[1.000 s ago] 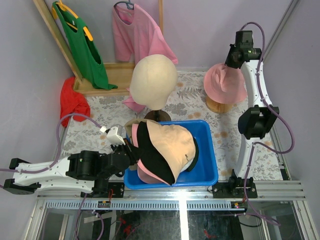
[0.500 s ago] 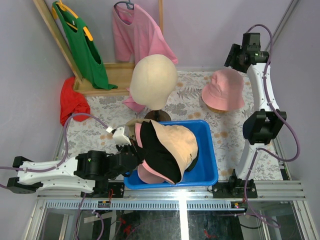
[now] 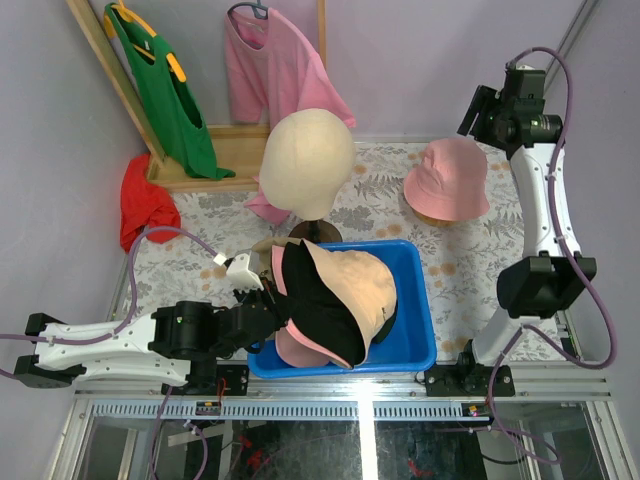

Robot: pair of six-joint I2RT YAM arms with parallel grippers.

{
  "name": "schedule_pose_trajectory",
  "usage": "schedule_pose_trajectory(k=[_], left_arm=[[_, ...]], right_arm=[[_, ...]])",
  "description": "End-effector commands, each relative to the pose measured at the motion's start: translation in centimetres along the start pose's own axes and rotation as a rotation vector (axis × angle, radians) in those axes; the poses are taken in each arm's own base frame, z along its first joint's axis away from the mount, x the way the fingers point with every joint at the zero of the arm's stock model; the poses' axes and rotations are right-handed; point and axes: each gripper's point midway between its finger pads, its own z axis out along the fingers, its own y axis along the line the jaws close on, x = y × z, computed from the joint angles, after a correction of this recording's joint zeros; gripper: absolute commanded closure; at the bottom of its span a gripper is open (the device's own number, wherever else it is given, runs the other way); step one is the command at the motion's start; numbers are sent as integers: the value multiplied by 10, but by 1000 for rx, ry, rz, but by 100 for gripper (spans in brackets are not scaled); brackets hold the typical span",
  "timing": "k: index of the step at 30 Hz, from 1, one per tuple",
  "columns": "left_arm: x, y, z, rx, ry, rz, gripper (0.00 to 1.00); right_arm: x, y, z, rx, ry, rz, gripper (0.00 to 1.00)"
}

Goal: Stack the hats
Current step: Place the hat on the hat stand.

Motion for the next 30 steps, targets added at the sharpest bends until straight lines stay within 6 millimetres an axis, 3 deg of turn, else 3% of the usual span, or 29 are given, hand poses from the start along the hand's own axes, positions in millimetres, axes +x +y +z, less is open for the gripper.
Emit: schedule_pose_trajectory(k=[1, 4, 8, 13, 21, 30], left_arm=[[-3, -4, 1, 25, -16, 1, 100], [-2, -1, 1, 22, -11, 17, 100], [1, 15, -1, -34, 2, 34, 100], [8, 30, -3, -88, 35, 48, 100], [14, 41, -7, -123, 74, 54, 100], [16, 51, -13, -156, 100, 57, 100]], right_arm=[[-8, 29, -51, -152, -80, -6, 32], [17, 55, -77, -228, -77, -65, 31], [68, 93, -106, -339, -10, -122, 31], [129, 115, -143, -472, 74, -92, 31], [189, 122, -183, -588, 170, -29, 32], [258, 116, -183, -610, 300, 13, 33]])
